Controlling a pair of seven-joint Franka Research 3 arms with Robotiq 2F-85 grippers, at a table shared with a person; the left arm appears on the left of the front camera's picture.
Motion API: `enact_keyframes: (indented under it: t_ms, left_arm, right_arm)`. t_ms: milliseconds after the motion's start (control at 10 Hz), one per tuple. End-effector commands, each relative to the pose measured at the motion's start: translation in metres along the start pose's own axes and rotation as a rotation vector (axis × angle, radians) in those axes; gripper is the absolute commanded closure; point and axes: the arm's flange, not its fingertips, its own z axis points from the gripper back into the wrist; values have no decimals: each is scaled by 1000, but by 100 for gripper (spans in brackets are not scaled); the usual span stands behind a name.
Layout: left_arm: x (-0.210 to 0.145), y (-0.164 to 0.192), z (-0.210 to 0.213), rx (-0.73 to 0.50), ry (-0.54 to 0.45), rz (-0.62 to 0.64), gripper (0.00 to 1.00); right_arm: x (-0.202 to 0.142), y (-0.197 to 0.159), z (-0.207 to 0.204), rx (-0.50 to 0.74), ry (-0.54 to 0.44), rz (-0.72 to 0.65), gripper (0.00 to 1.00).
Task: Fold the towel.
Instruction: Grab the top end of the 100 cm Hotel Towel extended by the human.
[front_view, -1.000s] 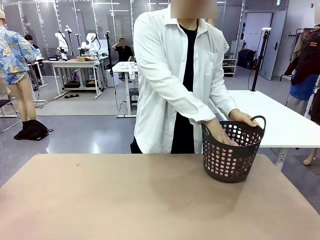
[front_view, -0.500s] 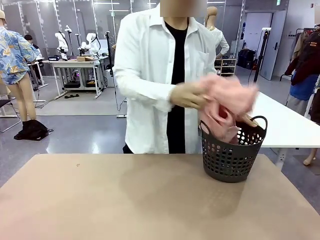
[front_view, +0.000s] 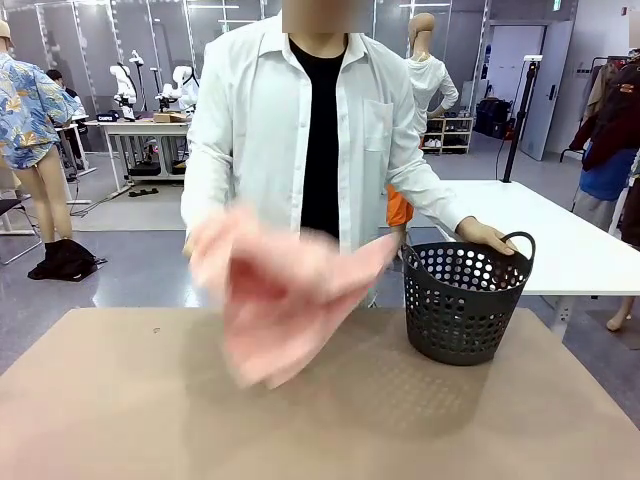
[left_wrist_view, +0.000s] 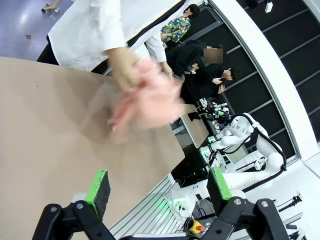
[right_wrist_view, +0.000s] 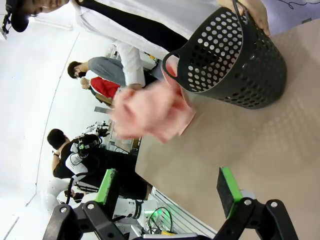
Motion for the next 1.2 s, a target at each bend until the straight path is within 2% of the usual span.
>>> enact_keyframes:
  t_ms: [0,1100]
  left_arm:
    - [2,0,1,-20,-11,-12,0]
    - [2,0,1,-20,-11,-12,0]
  right_arm:
    - [1,1,0,8,-3,11,0]
    - [1,1,0,8,-3,11,0]
